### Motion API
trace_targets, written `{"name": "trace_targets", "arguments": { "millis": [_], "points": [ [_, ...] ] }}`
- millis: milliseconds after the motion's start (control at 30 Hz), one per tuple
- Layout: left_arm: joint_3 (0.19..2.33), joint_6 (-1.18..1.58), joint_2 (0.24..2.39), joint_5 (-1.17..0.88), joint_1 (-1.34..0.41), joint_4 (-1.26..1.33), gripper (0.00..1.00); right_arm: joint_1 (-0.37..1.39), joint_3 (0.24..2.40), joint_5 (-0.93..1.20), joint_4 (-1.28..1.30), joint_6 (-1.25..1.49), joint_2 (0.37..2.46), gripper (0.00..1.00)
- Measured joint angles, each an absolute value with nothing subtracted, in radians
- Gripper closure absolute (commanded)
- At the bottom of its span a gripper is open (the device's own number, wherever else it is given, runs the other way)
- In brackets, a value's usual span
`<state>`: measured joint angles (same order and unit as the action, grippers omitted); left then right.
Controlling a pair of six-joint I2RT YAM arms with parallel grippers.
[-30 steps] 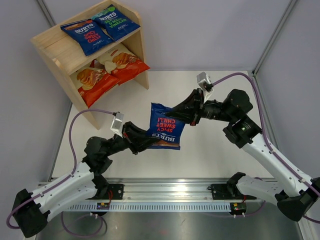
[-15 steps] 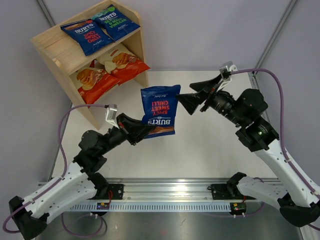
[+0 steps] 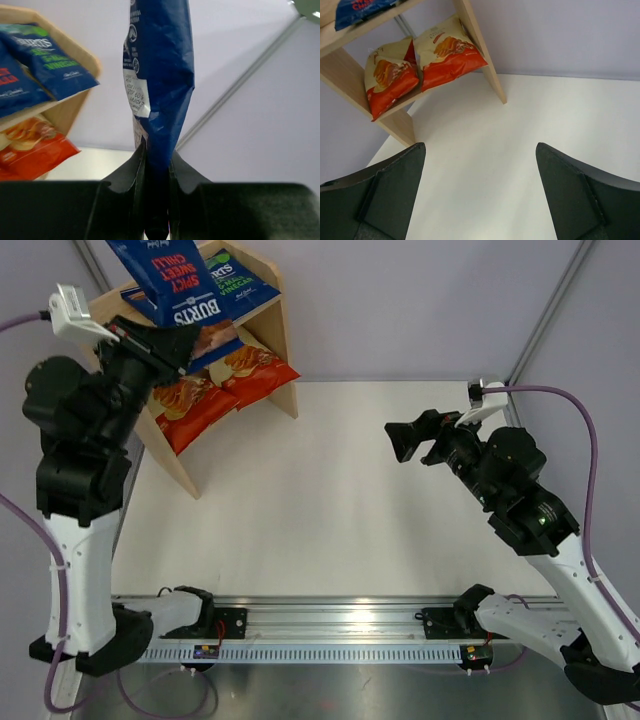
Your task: Place and organize the chips bags onto the shelf
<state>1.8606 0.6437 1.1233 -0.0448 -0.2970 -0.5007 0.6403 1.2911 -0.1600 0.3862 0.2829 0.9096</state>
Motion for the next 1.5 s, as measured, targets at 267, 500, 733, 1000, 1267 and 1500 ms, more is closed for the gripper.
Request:
{"name": "trace_targets", "arguments": {
  "millis": [267,500,733,1000,1267,1500],
  "points": [
    [2.184,0.725,1.38,-0.2,0.031,-0.742,1.0,0.64,1.225,-0.197,0.43,0.284,0.825,0.01],
    [2.184,0.818,1.457,-0.369,0.302,-0.777,1.0,0.64,1.194,-0.224,0.462,0.282,0.741,0.01],
    [2.186,0.878,1.468,-0.483,0.461,-0.776,0.97,0.64,1.161,-0.226,0.461,0.28,0.727,0.01],
    [2.186,0.91,1.468,-0.508,0.497,-0.781,0.94,0.64,1.146,-0.226,0.461,0.28,0.735,0.01],
    [2.188,0.957,1.468,-0.459,0.507,-0.832,0.95,0.64,1.133,-0.226,0.461,0.28,0.724,0.01],
    [2.2,1.011,1.484,-0.434,0.507,-0.868,0.89,0.64,1.127,-0.226,0.461,0.28,0.711,0.01]
  ]
}}
